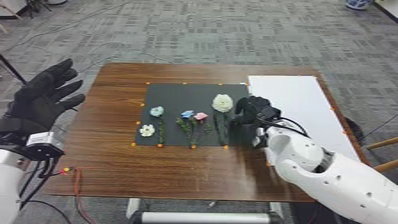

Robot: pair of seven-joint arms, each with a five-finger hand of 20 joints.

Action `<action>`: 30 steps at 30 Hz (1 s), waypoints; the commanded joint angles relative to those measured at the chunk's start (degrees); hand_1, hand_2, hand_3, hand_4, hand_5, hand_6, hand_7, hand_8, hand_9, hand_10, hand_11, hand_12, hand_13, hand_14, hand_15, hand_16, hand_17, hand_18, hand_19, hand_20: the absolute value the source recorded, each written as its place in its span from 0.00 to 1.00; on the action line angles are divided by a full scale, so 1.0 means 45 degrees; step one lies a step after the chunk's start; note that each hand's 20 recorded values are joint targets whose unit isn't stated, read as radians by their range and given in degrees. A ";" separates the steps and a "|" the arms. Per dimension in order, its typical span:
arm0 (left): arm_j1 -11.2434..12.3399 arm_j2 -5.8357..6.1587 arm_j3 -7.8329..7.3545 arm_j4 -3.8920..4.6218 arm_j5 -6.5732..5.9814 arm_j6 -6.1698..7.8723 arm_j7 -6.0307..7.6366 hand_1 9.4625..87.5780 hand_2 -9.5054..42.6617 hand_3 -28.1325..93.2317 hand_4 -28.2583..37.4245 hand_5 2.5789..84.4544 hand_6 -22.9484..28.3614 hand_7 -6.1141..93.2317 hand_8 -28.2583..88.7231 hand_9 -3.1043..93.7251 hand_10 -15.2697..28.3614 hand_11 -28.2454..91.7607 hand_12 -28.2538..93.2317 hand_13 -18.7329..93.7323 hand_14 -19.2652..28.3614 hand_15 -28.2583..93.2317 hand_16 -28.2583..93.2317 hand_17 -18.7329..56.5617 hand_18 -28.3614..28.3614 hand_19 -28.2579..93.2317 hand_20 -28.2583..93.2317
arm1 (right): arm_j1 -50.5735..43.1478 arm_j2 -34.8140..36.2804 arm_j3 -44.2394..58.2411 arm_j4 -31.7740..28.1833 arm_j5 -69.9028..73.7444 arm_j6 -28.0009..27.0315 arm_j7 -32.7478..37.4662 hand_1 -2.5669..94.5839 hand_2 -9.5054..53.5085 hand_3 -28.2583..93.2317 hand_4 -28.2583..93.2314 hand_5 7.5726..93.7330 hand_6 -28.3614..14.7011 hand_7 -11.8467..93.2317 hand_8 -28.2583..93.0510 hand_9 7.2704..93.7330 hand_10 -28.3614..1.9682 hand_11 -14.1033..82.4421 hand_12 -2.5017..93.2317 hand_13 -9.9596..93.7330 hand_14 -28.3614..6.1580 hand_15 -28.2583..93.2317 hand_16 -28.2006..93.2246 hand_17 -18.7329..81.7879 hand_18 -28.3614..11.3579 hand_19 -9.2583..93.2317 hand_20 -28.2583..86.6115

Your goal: Arrange flowers

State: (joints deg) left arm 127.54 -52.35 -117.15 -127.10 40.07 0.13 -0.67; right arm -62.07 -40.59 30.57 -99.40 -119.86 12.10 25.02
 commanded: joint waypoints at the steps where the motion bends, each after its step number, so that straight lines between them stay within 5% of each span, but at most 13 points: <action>1: 0.0098 -0.0114 -0.0066 -0.0035 -0.0080 0.0040 0.0008 0.19 0.11 0.78 0.00 0.21 0.45 0.24 0.17 0.19 0.54 0.37 0.40 0.21 0.65 0.56 0.20 0.09 0.85 0.54 0.31 | -0.0982 0.0414 0.1295 -0.0951 0.0717 -0.0195 -0.0122 0.33 0.00 0.93 0.00 0.55 0.65 0.44 0.10 0.63 0.58 0.50 0.30 0.76 0.63 0.90 0.50 0.58 0.20 1.00 0.71; 6: 0.0310 -0.0232 -0.0210 -0.0138 0.0029 0.0052 0.0059 0.19 0.11 0.78 0.00 0.21 0.45 0.24 0.17 0.19 0.54 0.37 0.40 0.21 0.65 0.56 0.20 0.09 0.85 0.54 0.31 | -0.3631 0.0739 0.4456 -0.1837 0.2943 0.1490 -0.1380 0.24 0.05 0.92 0.00 0.49 0.58 0.40 0.12 0.57 0.52 0.48 0.28 0.71 0.56 0.88 0.49 0.54 0.19 0.97 0.69; 9: 0.0787 -0.0660 -0.0343 -0.0410 0.0841 0.0392 0.0097 0.19 0.11 0.78 0.00 0.21 0.45 0.24 0.17 0.19 0.54 0.38 0.40 0.21 0.65 0.56 0.20 0.09 0.85 0.54 0.31 | -0.6088 0.0244 0.7738 -0.2350 0.8216 0.2438 -0.3562 0.26 0.30 0.97 0.03 0.45 0.57 0.40 0.11 0.46 0.50 0.48 0.28 0.49 0.47 0.78 0.38 0.43 0.25 0.78 0.59; 11: 0.0830 -0.0865 -0.0237 -0.0385 0.0655 0.0367 0.0230 0.19 0.11 0.78 0.00 0.21 0.45 0.24 0.17 0.19 0.54 0.38 0.40 0.21 0.65 0.56 0.20 0.09 0.85 0.54 0.31 | -0.7875 -0.0405 1.0166 -0.2354 1.2701 0.1120 -0.6218 0.28 0.36 1.00 0.07 0.42 0.61 0.38 0.11 0.41 0.51 0.42 0.26 0.40 0.47 0.69 0.34 0.37 0.26 0.69 0.52; 13: 0.0863 -0.1013 -0.0103 -0.0335 0.0438 0.0267 0.0425 0.19 0.11 0.78 0.00 0.21 0.45 0.24 0.17 0.19 0.54 0.38 0.40 0.21 0.65 0.56 0.20 0.10 0.86 0.54 0.30 | -0.9191 -0.1288 1.2296 -0.2289 1.6814 -0.1084 -0.7080 0.26 0.37 1.00 0.09 0.40 0.62 0.33 0.12 0.37 0.53 0.36 0.25 0.34 0.49 0.60 0.33 0.30 0.23 0.60 0.47; 15: 0.0886 -0.1145 0.0005 -0.0321 0.0656 0.0279 0.0426 0.20 0.09 0.78 0.00 0.21 0.45 0.24 0.17 0.18 0.54 0.38 0.40 0.21 0.65 0.56 0.20 0.10 0.84 0.54 0.30 | -0.9977 -0.1648 1.3345 -0.1895 1.9974 -0.2598 -0.7951 0.23 0.31 1.00 0.07 0.38 0.62 0.30 0.13 0.35 0.51 0.32 0.24 0.30 0.48 0.54 0.34 0.28 0.24 0.55 0.44; 18: 0.0958 -0.1396 0.0050 -0.0351 0.0717 0.0228 0.0493 0.21 0.08 0.78 0.00 0.21 0.45 0.24 0.17 0.17 0.54 0.38 0.40 0.21 0.65 0.57 0.20 0.11 0.83 0.54 0.30 | -1.1075 -0.2185 1.4338 -0.1880 1.9175 -0.2811 -0.8952 0.23 0.24 0.99 0.05 0.35 0.63 0.25 0.15 0.33 0.52 0.26 0.23 0.28 0.50 0.47 0.34 0.23 0.25 0.49 0.41; 20: 0.1029 -0.1761 0.0008 -0.0513 0.1124 0.0128 0.0514 0.22 0.08 0.78 0.00 0.21 0.45 0.24 0.17 0.17 0.53 0.38 0.41 0.21 0.65 0.57 0.20 0.11 0.83 0.54 0.30 | -1.1688 -0.2697 1.4824 -0.2132 1.8857 -0.3144 -0.9309 0.22 0.19 0.98 0.04 0.34 0.65 0.23 0.15 0.31 0.56 0.22 0.23 0.27 0.53 0.42 0.35 0.22 0.27 0.45 0.39; 22: 0.1094 -0.2023 0.0095 -0.0685 0.1815 0.0352 0.0628 0.22 0.07 0.78 0.00 0.21 0.45 0.25 0.17 0.17 0.53 0.38 0.41 0.21 0.65 0.57 0.20 0.12 0.82 0.54 0.30 | -1.2241 -0.3168 1.5086 -0.2548 1.8858 -0.3466 -0.9549 0.20 0.15 0.97 0.03 0.33 0.64 0.21 0.16 0.30 0.60 0.19 0.22 0.27 0.54 0.38 0.38 0.20 0.27 0.42 0.37; 24: 0.0785 -0.1960 0.0296 -0.0625 0.2441 0.0240 0.0445 0.23 0.06 0.78 0.00 0.21 0.45 0.25 0.17 0.17 0.54 0.38 0.41 0.21 0.65 0.57 0.20 0.12 0.81 0.54 0.30 | -1.2858 -0.3484 1.5164 -0.3085 1.8694 -0.3329 -1.0025 0.19 0.11 0.95 0.03 0.30 0.63 0.20 0.16 0.28 0.60 0.17 0.23 0.25 0.54 0.35 0.39 0.19 0.27 0.41 0.37; 25: 0.0655 -0.1892 0.0339 -0.0588 0.2451 0.0052 0.0380 0.23 0.06 0.78 0.00 0.20 0.45 0.25 0.17 0.17 0.54 0.38 0.41 0.21 0.65 0.57 0.20 0.12 0.81 0.54 0.30 | -1.3077 -0.3631 1.5179 -0.3356 1.8544 -0.3239 -0.9971 0.19 0.10 0.94 0.03 0.29 0.63 0.20 0.17 0.27 0.60 0.17 0.23 0.25 0.54 0.35 0.40 0.19 0.27 0.41 0.37; 28: 0.0283 -0.1663 0.0718 -0.0468 0.2387 0.0133 0.0393 0.23 0.06 0.78 0.00 0.20 0.45 0.25 0.16 0.17 0.53 0.38 0.41 0.21 0.65 0.57 0.20 0.11 0.82 0.54 0.30 | -1.3201 -0.4085 1.5018 -0.3852 1.8293 -0.3208 -0.9326 0.19 0.08 0.94 0.03 0.27 0.60 0.19 0.17 0.24 0.59 0.16 0.24 0.24 0.55 0.33 0.43 0.18 0.27 0.41 0.37; 30: 0.0288 -0.1667 0.0987 -0.0488 0.2703 0.0345 0.0336 0.23 0.06 0.78 0.00 0.20 0.45 0.25 0.16 0.17 0.53 0.38 0.41 0.21 0.64 0.56 0.20 0.11 0.82 0.54 0.30 | -1.3129 -0.4552 1.5370 -0.3652 1.7801 -0.4816 -0.8325 0.19 0.08 0.94 0.03 0.26 0.59 0.20 0.17 0.23 0.57 0.16 0.25 0.23 0.54 0.32 0.45 0.17 0.26 0.42 0.37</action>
State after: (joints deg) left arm 131.03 -60.79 -115.90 -129.37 52.44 0.79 1.60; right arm -118.26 -56.31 97.55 -113.54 -53.85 -6.01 -17.87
